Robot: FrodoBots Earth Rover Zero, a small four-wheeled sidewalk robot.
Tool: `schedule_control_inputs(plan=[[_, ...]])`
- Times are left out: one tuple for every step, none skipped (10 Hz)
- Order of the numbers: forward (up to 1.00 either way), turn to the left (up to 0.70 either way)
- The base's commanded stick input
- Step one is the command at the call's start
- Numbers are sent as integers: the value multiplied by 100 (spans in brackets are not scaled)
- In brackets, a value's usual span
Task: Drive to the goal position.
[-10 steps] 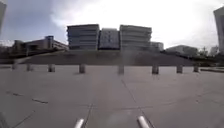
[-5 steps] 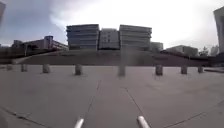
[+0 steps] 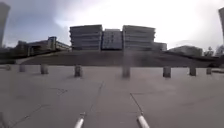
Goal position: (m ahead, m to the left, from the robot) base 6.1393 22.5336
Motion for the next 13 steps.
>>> schedule_control_inputs(plan=[[100, 0], [100, 0], [100, 0], [100, 0], [100, 0], [100, 0], [100, 0], [100, 0], [100, 0], [100, 0], [100, 0], [100, 0], [100, 0]])
